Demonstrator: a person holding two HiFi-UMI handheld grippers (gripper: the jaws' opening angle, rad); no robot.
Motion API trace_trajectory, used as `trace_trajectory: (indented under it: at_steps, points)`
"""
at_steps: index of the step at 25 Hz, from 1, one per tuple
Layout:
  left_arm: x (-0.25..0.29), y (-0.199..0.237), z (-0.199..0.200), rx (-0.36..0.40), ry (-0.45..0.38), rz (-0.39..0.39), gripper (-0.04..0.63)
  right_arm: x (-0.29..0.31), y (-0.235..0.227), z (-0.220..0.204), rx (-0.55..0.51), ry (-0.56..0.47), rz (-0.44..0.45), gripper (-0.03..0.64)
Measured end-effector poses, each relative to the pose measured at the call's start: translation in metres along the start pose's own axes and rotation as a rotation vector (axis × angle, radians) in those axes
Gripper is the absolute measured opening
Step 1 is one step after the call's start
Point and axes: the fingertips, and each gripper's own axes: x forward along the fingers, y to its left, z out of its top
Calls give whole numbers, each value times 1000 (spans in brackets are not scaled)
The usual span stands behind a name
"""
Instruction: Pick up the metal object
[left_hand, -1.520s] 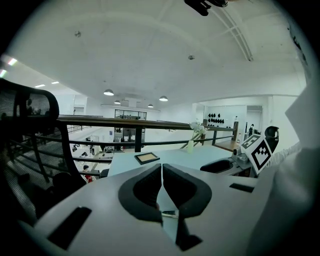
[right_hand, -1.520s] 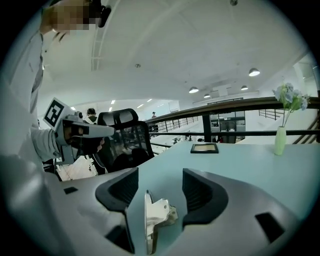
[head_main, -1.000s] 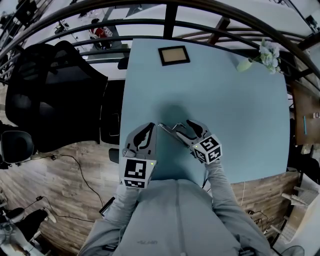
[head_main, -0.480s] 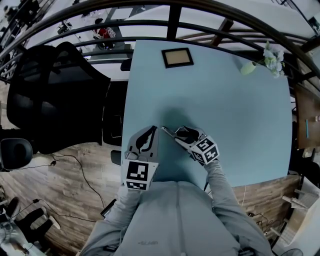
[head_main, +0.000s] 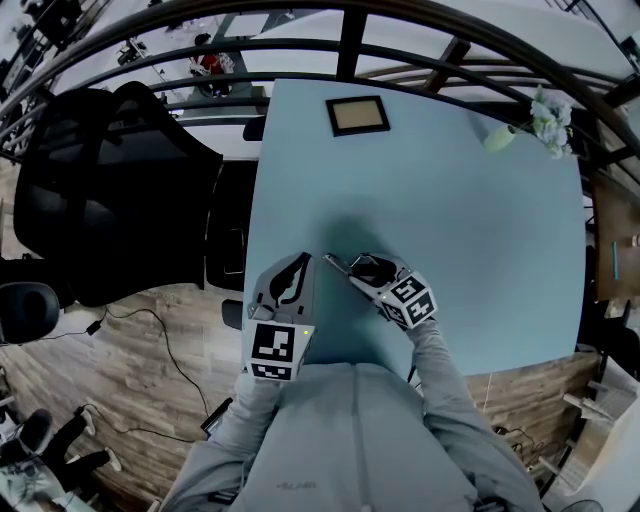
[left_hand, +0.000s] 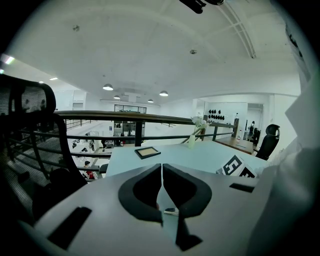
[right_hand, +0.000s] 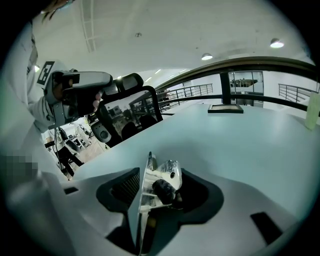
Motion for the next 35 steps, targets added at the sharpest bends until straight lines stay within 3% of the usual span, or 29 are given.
trace_trajectory:
  at_steps: [16, 35]
  points:
    - [0, -2, 3, 8, -5, 1, 32, -7, -5, 1, 79, -37, -5, 106]
    - [-16, -2, 13, 22, -54, 8, 32, -33, 11, 38, -100, -145, -106, 83]
